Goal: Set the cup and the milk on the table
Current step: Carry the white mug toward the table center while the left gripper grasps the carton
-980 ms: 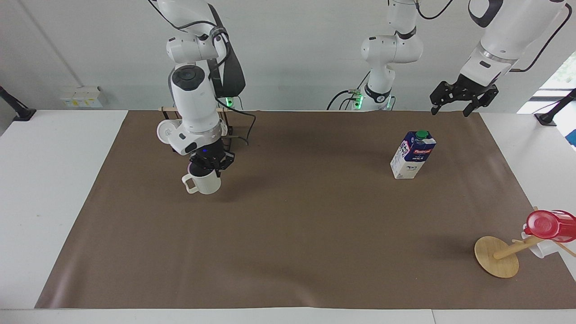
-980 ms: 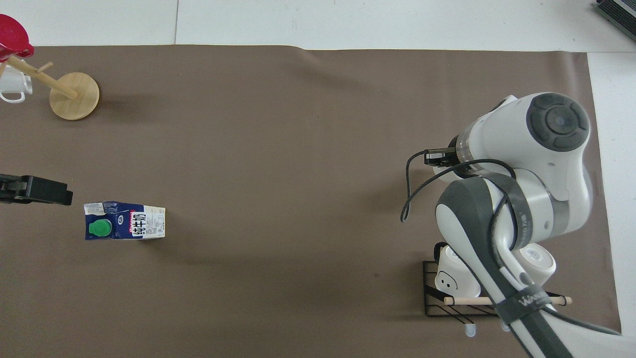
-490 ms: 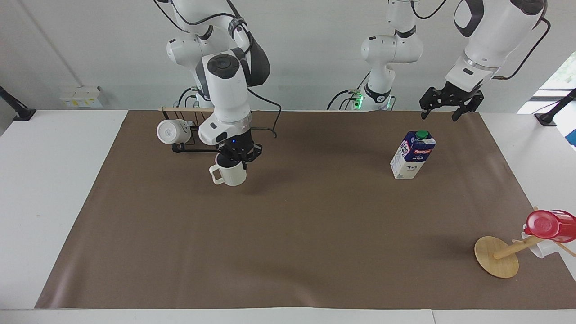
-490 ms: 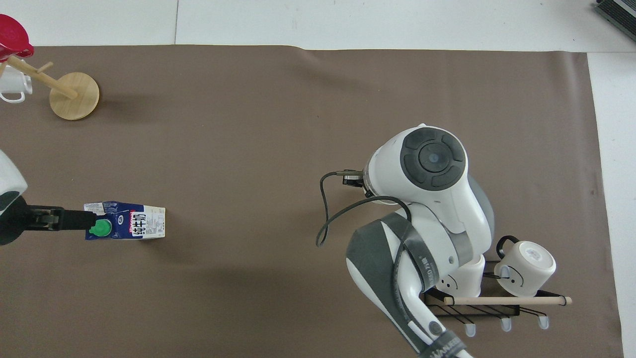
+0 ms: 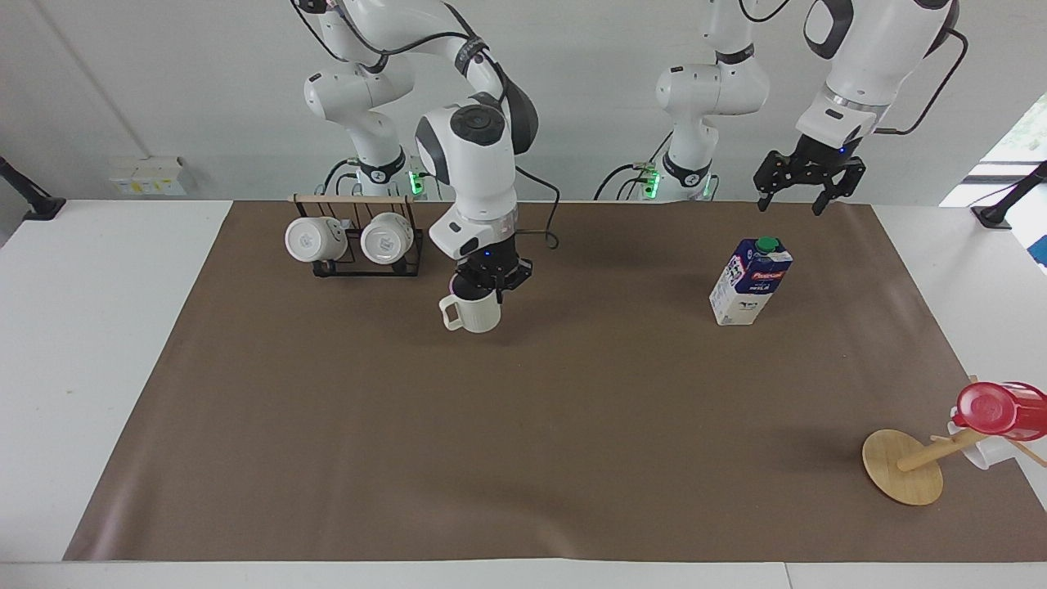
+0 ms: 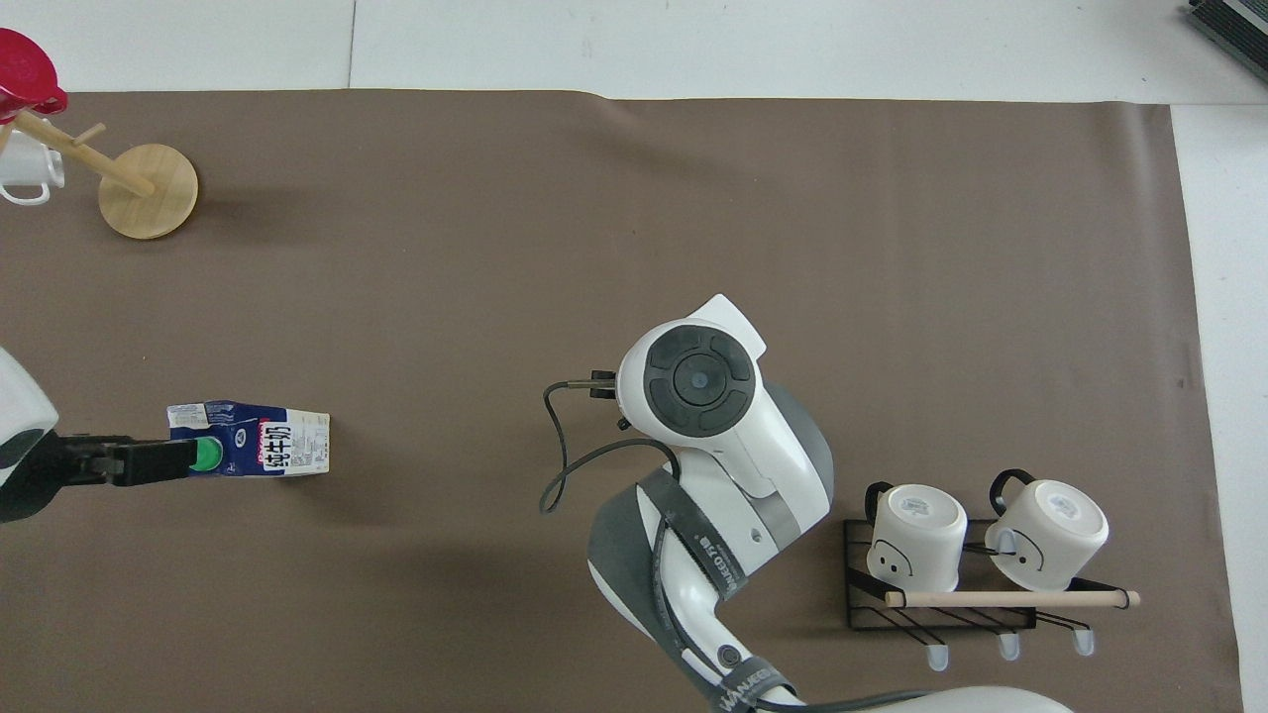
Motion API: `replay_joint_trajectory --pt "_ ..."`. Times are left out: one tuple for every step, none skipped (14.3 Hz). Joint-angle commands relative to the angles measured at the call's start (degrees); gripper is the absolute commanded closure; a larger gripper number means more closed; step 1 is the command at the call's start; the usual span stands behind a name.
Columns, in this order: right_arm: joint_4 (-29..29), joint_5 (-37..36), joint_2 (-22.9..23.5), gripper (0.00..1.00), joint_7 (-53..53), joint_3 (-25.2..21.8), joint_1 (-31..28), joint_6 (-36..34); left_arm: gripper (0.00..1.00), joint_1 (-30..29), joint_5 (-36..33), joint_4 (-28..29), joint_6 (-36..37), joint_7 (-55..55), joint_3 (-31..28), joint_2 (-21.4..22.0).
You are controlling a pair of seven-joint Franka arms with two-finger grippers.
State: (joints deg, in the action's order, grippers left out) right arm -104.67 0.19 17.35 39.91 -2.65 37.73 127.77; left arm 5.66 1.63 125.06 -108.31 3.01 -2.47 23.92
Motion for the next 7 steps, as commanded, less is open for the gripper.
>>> replay_joint_trajectory --pt "1.14 0.77 2.16 1.00 0.79 -0.16 0.94 0.82 0.00 0.31 0.48 2.03 -1.65 -3.34 -0.17 1.13" --pt "0.88 0.60 2.16 1.00 0.70 -0.16 0.94 0.73 0.00 0.49 0.48 2.03 -1.47 -4.15 -0.17 0.96" --pt "0.70 0.68 2.25 1.00 0.70 -0.16 0.94 0.73 0.00 0.41 0.48 2.03 -1.73 -4.15 -0.17 0.78" --pt "0.52 0.77 2.25 1.00 0.52 -0.16 0.85 0.64 0.00 0.23 0.48 2.03 -2.17 -4.15 -0.17 0.43" --pt "0.35 0.77 2.25 1.00 0.26 -0.16 0.85 0.47 0.00 0.40 0.39 2.12 -2.96 -4.07 -0.17 0.08" --pt "0.17 0.69 2.25 1.00 0.35 -0.16 0.94 0.38 0.00 0.58 0.39 2.29 -3.92 -4.07 -0.17 -0.27" --pt "0.08 0.69 2.51 1.00 0.35 -0.16 0.94 0.38 0.00 0.58 0.39 2.30 -4.45 -4.07 -0.17 -0.88"
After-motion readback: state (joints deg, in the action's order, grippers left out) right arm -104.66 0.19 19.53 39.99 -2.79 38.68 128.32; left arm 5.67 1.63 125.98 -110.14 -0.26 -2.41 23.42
